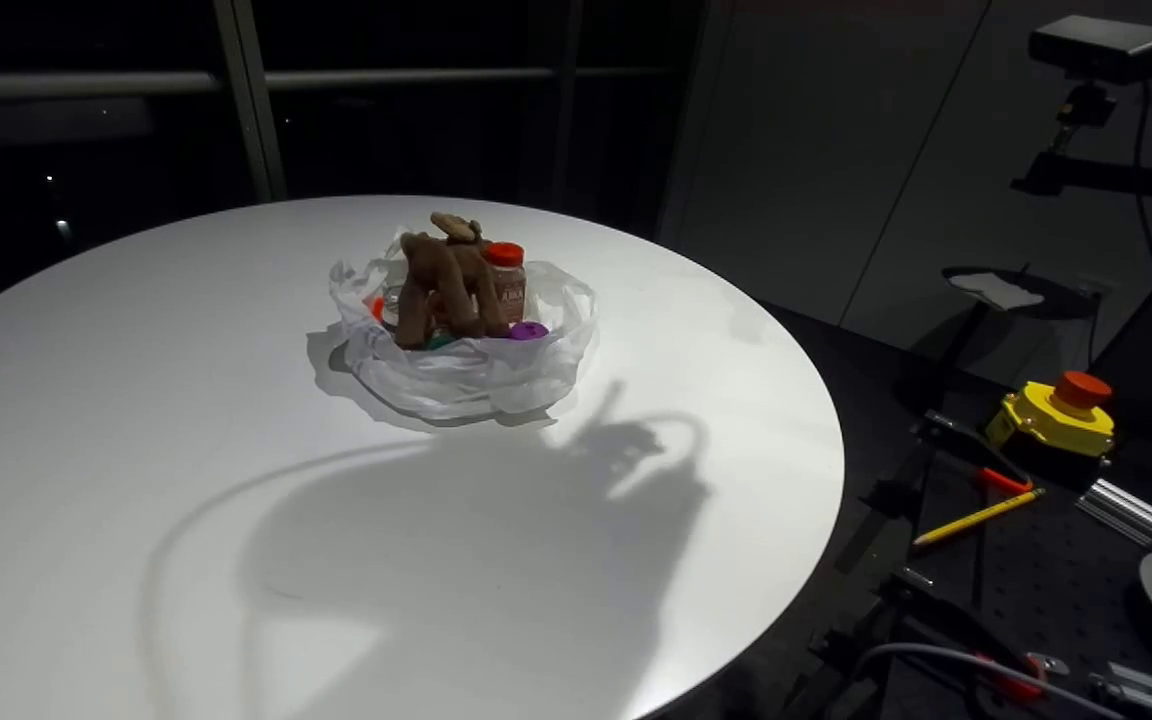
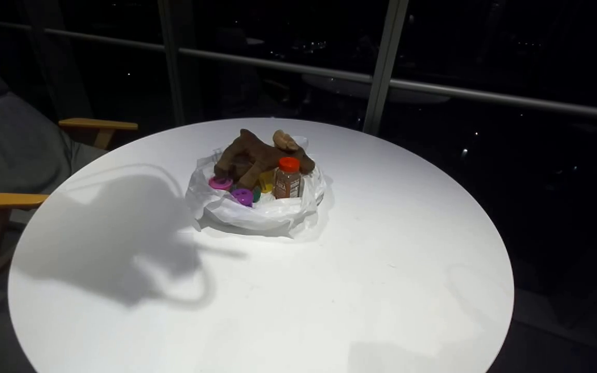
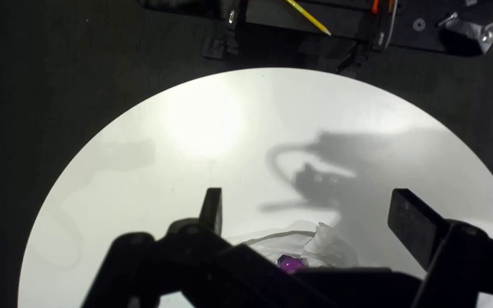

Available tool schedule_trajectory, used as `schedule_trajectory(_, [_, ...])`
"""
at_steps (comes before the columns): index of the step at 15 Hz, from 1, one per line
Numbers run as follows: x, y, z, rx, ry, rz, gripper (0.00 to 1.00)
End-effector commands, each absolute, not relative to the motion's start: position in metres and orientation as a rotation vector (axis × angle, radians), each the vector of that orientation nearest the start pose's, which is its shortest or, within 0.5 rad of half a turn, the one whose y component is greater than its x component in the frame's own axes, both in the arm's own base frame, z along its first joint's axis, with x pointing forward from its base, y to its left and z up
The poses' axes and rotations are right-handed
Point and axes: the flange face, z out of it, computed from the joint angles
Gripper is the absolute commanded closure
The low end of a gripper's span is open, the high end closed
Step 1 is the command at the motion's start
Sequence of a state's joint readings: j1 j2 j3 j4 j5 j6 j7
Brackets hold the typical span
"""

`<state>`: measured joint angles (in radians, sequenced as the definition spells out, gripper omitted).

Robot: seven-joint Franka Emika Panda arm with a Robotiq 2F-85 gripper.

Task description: Pick up all the objects from plastic bag and put it on the table.

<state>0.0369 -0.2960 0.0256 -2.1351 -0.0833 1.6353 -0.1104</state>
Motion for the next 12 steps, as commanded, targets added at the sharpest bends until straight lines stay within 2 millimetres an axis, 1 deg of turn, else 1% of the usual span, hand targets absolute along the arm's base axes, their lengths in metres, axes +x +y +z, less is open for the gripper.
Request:
schedule_trajectory(1, [0.498,0.046,0.477,-3.162,-0.005,0.267,0.0])
schedule_trajectory(4, [0.535,0.069,0.438,-3.117,0.203,0.202,0.0])
schedule_trajectory(8, [0.577,0.106,0.387,-3.114,0.378,0.127,0.0])
schedule_trajectory(10, [0.599,0.12,0.363,-3.116,0.486,0.03,0.0])
schedule_trajectory(12, [0.615,0.13,0.338,-3.109,0.576,-0.029,0.0])
